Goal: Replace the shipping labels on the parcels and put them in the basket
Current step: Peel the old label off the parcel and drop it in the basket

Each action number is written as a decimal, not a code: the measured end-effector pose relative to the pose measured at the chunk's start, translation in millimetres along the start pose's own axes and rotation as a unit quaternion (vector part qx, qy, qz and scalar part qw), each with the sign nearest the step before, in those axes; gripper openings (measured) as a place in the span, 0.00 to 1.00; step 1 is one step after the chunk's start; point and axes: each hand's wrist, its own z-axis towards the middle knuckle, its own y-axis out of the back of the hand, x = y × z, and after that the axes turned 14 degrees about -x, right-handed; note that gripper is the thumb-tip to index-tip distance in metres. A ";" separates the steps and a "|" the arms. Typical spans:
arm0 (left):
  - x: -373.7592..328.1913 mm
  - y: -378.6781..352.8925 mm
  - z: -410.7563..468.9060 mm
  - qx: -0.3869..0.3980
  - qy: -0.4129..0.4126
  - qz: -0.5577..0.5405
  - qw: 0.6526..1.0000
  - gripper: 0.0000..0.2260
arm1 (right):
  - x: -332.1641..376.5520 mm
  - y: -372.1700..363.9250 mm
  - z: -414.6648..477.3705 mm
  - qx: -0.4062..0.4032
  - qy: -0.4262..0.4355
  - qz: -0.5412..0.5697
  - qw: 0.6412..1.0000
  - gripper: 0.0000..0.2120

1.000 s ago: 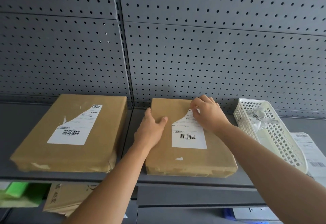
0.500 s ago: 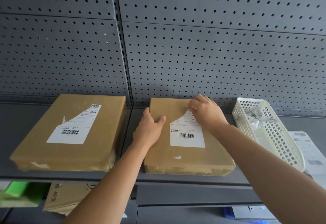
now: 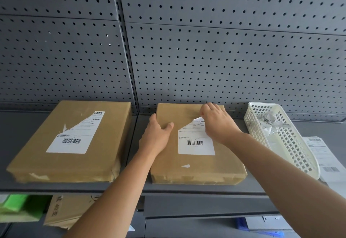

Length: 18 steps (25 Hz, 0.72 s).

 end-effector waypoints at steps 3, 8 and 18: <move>-0.1 -0.6 0.7 -0.001 0.002 0.001 1.000 0.35 | 2.4 4.4 -10.0 -0.012 -0.013 0.006 1.000 0.17; 0.7 -0.9 0.8 -0.002 0.001 -0.001 1.000 0.35 | 5.3 10.0 -22.3 -0.017 -0.018 0.031 0.999 0.14; 0.9 -2.0 1.5 -0.001 0.003 0.002 1.000 0.36 | 11.8 20.2 -47.1 -0.028 0.002 0.050 0.998 0.11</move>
